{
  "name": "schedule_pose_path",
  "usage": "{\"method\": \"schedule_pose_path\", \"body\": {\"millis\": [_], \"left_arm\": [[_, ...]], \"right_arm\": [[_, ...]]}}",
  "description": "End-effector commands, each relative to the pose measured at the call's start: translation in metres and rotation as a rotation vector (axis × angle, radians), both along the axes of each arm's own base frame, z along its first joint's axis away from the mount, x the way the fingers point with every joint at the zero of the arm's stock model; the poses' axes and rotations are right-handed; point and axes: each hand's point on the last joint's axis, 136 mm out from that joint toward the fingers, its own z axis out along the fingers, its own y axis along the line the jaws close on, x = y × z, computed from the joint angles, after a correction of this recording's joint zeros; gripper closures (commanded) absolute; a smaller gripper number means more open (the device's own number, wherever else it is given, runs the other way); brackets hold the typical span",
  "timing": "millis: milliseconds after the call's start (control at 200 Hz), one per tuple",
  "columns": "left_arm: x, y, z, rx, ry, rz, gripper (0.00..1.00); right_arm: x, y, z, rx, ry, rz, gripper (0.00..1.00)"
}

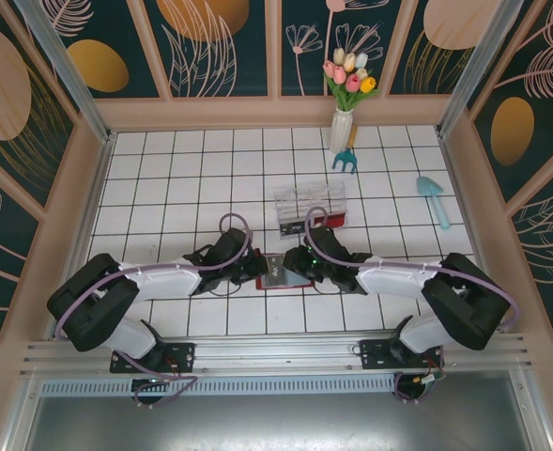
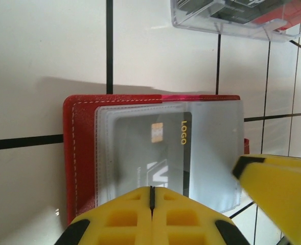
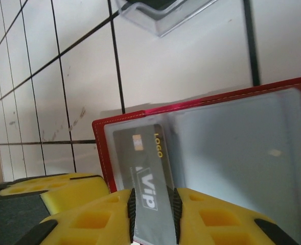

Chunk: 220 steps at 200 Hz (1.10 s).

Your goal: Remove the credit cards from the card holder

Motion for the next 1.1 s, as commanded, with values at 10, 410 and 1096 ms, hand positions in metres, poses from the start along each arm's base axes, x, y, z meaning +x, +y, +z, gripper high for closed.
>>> {"method": "schedule_pose_path", "body": {"millis": [10, 410, 1096], "left_arm": [[0.001, 0.006, -0.006, 0.042, -0.001, -0.002, 0.99], [-0.015, 0.02, -0.051, 0.136, 0.089, -0.021, 1.0], [-0.016, 0.03, -0.057, 0.186, 0.09, -0.006, 1.0]], "right_arm": [[0.003, 0.018, 0.008, 0.034, -0.033, 0.063, 0.73], [-0.001, 0.014, -0.015, -0.003, 0.007, 0.068, 0.77], [-0.003, -0.004, -0.033, -0.154, 0.054, 0.016, 0.77]]}}
